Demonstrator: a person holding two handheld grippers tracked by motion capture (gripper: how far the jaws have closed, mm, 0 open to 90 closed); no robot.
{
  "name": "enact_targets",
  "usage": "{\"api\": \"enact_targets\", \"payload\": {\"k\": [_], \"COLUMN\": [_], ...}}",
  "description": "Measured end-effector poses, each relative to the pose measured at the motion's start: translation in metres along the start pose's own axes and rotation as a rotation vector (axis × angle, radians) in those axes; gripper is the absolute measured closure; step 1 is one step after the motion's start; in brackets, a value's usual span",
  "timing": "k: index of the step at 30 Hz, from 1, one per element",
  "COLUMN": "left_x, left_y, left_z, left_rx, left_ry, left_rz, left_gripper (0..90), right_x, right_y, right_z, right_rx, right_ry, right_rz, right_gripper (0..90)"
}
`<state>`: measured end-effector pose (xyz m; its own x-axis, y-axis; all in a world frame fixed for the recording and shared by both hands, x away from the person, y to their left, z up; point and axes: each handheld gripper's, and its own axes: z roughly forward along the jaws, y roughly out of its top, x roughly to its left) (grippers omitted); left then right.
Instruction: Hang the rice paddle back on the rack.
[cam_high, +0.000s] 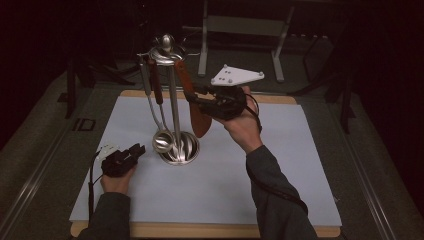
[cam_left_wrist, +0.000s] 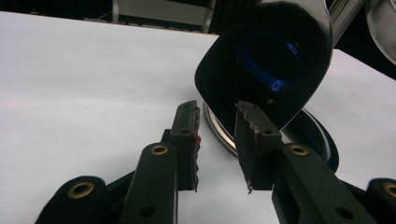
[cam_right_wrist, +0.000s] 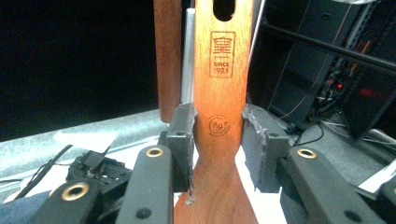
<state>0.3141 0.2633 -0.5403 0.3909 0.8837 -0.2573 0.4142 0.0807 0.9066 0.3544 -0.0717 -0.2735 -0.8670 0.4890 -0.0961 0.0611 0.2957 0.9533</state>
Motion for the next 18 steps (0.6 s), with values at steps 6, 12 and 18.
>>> {"api": "enact_targets", "payload": {"k": [6, 12, 18], "left_x": [0.000, 0.000, 0.000], "left_y": [0.000, 0.000, 0.000], "left_z": [0.000, 0.000, 0.000], "left_rx": [-0.001, 0.000, 0.000], "left_ry": [0.000, 0.002, 0.003], "left_rz": [0.001, 0.000, 0.000], "left_gripper": [69.8, 69.8, 69.7], "right_x": [-0.004, -0.016, -0.028], "right_y": [-0.006, -0.020, -0.035], "right_z": [-0.003, -0.007, -0.009], "right_rx": [0.000, 0.043, 0.110], "right_ry": [0.017, 0.000, -0.024], "right_rz": [0.018, 0.054, 0.094], "right_gripper": [50.0, 49.2, 49.2]}}
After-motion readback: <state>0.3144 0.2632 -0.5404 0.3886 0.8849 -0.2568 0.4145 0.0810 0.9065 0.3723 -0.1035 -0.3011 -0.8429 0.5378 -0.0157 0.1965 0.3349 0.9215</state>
